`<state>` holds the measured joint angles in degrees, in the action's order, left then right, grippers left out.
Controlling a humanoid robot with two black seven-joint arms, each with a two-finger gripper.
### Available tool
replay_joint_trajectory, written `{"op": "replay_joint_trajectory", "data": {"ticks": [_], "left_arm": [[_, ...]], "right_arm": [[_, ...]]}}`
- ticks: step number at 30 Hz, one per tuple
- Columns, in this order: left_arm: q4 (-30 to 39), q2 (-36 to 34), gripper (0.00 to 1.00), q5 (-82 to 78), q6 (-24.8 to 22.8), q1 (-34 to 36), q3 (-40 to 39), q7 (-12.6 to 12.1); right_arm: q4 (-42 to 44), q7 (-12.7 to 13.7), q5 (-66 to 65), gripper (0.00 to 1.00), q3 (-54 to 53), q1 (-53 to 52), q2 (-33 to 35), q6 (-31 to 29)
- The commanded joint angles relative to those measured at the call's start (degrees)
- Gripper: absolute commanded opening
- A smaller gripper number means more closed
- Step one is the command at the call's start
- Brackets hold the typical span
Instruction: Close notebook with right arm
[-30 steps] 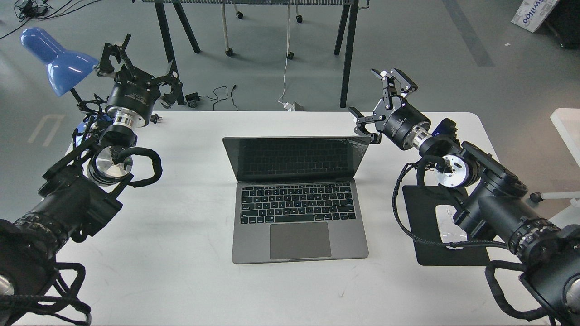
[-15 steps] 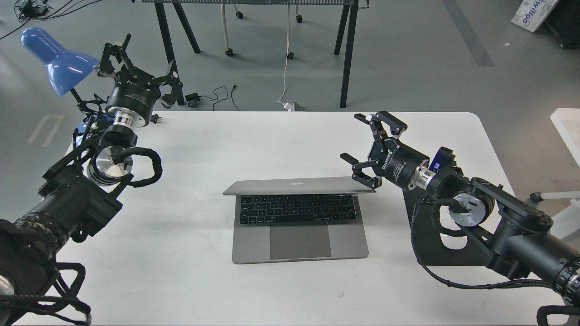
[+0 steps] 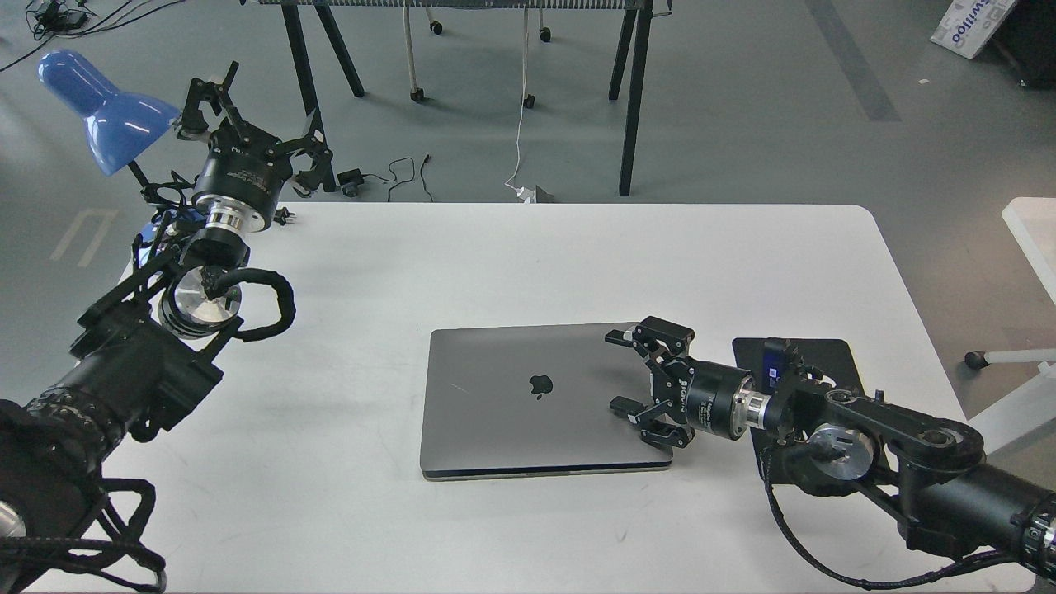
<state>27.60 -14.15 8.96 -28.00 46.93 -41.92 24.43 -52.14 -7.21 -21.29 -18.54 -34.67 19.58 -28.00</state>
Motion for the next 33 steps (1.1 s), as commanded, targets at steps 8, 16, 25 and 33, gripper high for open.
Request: {"op": "replay_joint_trajectory", "data": {"ticks": [8, 16, 25, 33], "left_arm": [[0.0, 0.0, 1.0, 0.1, 0.0, 0.0, -0.1, 0.1], [0.0, 0.0, 1.0, 0.1, 0.0, 0.0, -0.2, 0.1], [0.0, 0.0, 1.0, 0.1, 0.0, 0.0, -0.2, 0.1], [0.0, 0.1, 1.0, 0.1, 0.0, 0.0, 0.0, 0.0]], "right_arm": [[0.9, 0.0, -1.7, 1.0, 0.2, 0.3, -0.1, 0.0], [1.1, -0.8, -1.1, 1.0, -3.9, -0.2, -0.5, 0.0], [1.5, -0.2, -0.9, 1.0, -26.6, -0.6, -0.5, 0.0], [6.2, 0.0, 0.2, 1.0, -47.1, -1.5, -4.6, 0.5]]}}
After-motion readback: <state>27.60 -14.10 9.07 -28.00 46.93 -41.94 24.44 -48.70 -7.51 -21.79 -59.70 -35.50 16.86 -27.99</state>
